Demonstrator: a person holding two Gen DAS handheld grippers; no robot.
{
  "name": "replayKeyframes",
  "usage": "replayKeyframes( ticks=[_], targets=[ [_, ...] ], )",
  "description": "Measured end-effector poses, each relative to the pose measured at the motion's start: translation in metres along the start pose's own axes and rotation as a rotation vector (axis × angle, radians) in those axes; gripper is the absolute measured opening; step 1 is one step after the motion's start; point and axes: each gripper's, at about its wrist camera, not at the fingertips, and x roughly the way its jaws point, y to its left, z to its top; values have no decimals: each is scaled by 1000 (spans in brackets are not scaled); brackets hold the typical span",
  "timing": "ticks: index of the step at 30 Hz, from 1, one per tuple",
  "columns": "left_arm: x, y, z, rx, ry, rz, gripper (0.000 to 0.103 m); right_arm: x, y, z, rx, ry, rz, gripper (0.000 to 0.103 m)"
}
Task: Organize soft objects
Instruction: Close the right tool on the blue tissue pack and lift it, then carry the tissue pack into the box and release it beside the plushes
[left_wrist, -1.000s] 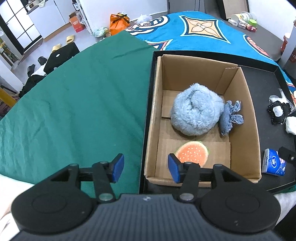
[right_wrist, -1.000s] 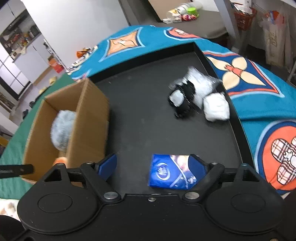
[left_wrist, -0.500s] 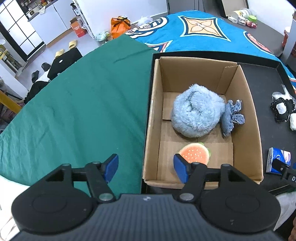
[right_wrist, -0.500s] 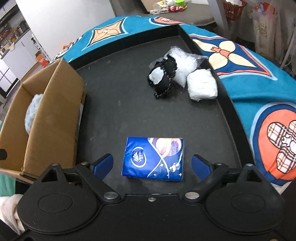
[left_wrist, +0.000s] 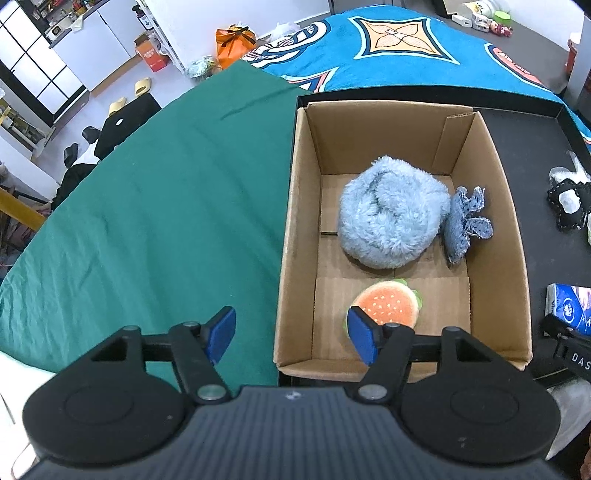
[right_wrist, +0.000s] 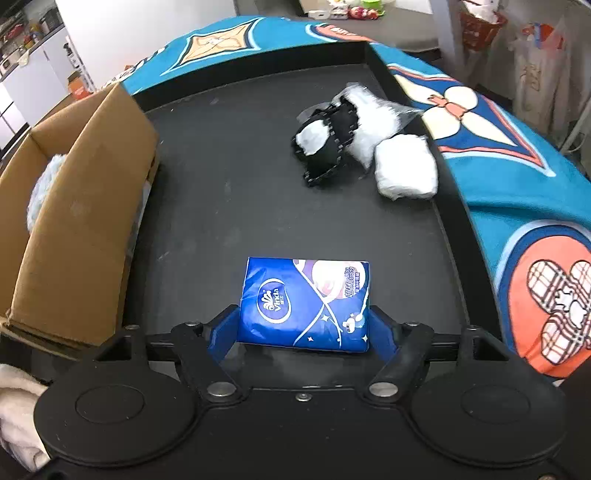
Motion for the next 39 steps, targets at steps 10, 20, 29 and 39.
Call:
replayKeyframes(
  ticks=[10,20,29,39],
  targets=[
    [-6,0,-3,-5,-15,-1,65,-24,-2,6,17,-47,35,71],
    [-13,5,-6,-25,-43,-13,65,-54,3,22,24,-96,85,71],
    [-17,12,-8,-47,-63,-36,65,-80,18,33,-15,-155,108,71],
    [-20,22,-10,-88,-87,-68,65,-103,39,47,-56,-207,132,71]
  ],
)
